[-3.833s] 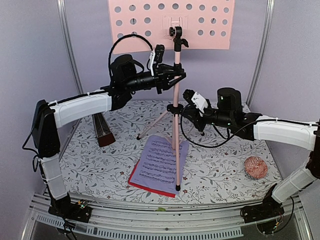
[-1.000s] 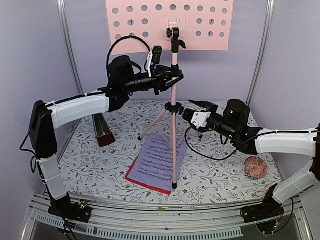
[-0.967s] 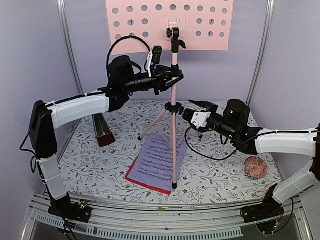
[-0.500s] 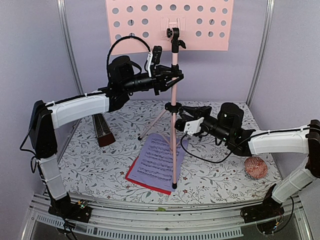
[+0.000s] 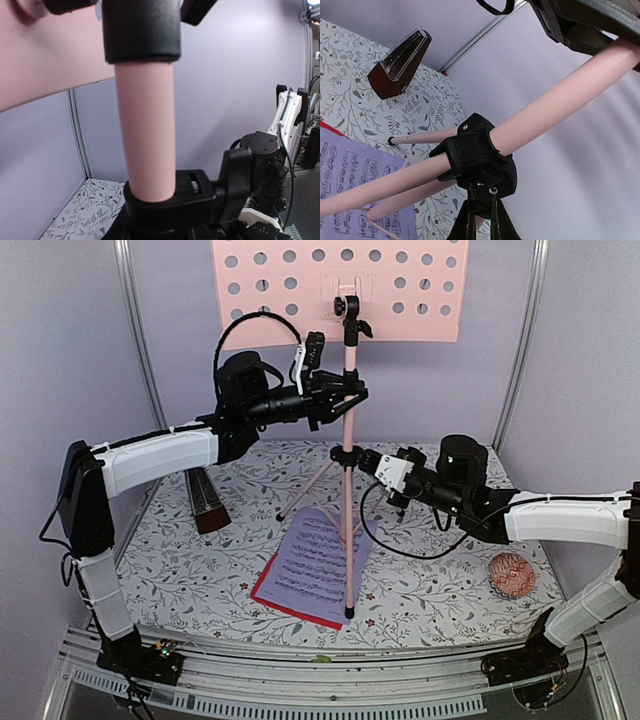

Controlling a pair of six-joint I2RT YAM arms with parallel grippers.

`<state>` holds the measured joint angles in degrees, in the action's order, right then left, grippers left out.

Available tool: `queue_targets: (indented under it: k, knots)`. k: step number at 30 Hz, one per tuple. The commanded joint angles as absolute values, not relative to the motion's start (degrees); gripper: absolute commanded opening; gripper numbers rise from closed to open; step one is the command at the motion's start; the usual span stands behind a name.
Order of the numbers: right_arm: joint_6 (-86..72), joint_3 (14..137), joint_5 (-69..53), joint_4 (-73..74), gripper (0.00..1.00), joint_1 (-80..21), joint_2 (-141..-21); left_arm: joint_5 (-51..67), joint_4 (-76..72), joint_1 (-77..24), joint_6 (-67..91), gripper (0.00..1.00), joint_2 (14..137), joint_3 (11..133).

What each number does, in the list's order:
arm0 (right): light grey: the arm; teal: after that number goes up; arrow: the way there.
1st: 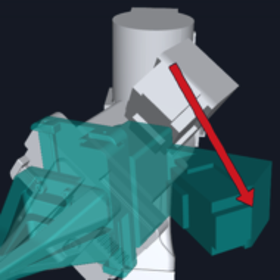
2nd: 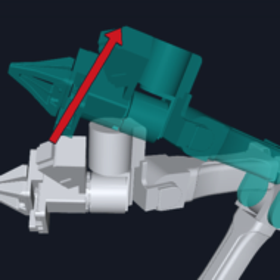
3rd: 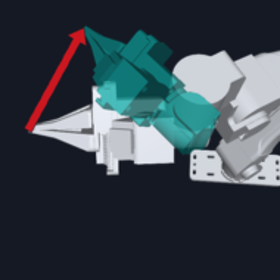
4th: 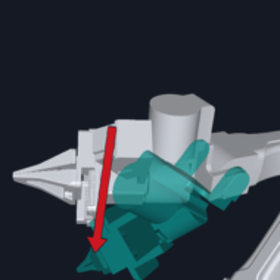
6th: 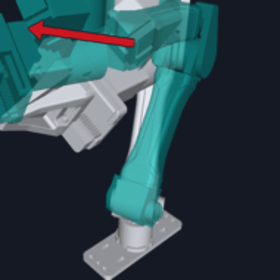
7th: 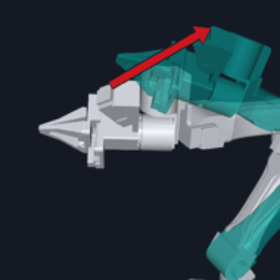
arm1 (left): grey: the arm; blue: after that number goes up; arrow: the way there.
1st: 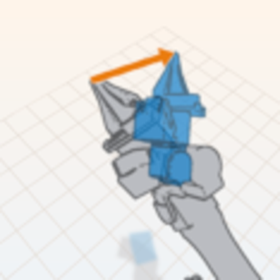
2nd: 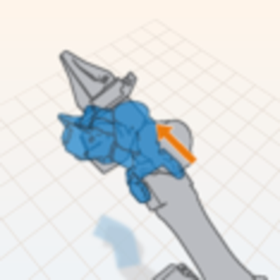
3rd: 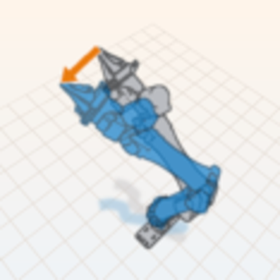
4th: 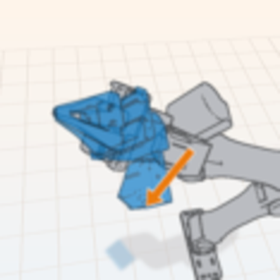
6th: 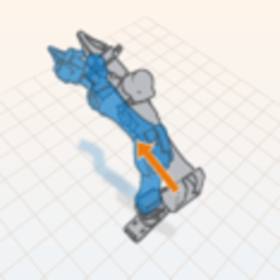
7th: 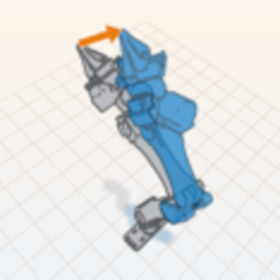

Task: Set up the instrument practice props

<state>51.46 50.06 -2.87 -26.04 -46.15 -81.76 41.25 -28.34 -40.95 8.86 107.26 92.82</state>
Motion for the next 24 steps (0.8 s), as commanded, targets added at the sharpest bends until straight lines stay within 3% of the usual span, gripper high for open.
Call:
queue_targets:
  k: [1, 14, 24]
  knots:
    - [33.3, 51.9, -8.7, -24.8, 0.00, -46.9, -79.4, 40.3, -28.4, -41.7, 9.4, 0.00, 105.4, 92.3]
    - [-2.4, 53.0, -13.3, -23.7, 0.00, -46.9, -79.0, 40.4, -28.0, -41.8, 9.1, 0.00, 105.7, 92.8]
    - [-18.9, 55.7, -17.2, -20.3, 0.00, -46.2, -79.8, 40.5, -28.1, -41.8, 9.0, 0.00, 105.2, 92.4]
